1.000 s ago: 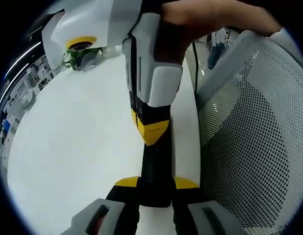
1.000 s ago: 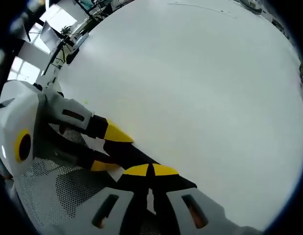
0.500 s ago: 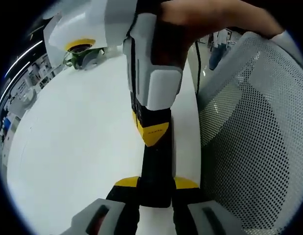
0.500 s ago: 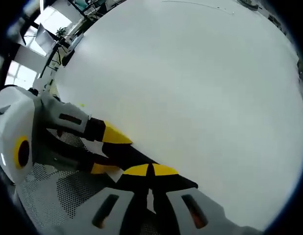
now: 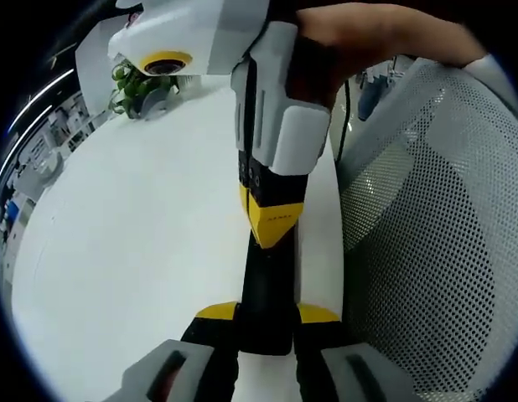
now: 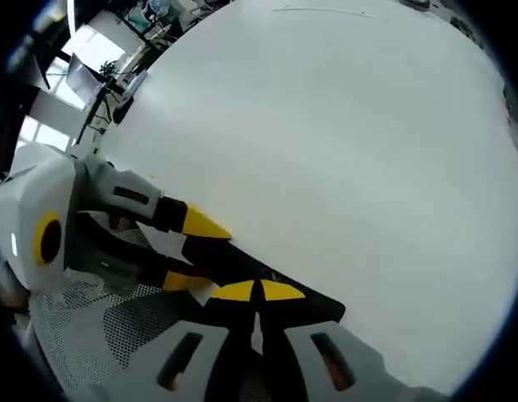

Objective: Press the specified remote control buttons in sequence, fully releasing each button before pressing the next.

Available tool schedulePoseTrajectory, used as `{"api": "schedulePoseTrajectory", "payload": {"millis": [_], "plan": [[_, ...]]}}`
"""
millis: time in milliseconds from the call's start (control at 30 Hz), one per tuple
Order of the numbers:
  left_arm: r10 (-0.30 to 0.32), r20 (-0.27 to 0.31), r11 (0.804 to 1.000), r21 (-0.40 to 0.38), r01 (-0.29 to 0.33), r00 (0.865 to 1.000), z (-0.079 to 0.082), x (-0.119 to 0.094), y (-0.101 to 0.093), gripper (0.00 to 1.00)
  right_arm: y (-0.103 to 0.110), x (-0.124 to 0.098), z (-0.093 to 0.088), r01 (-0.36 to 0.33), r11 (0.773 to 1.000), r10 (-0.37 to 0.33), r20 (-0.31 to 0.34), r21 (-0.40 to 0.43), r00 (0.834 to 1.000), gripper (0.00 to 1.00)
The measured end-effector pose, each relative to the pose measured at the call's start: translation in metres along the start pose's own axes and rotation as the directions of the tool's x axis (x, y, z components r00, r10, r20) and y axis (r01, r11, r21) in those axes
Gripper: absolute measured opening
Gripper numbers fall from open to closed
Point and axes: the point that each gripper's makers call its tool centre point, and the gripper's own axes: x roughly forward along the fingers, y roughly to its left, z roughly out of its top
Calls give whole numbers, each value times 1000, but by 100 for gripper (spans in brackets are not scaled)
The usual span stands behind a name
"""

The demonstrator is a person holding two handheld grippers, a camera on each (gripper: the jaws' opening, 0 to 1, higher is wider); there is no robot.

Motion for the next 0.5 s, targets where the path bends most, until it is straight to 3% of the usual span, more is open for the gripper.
{"api": "schedulePoseTrajectory", "payload": {"millis": [500], "plan": [[-3,3,1000,2,3,1000,0,0,0,24,1,0,-2,46,998,-46,9,-43,999,0]]}}
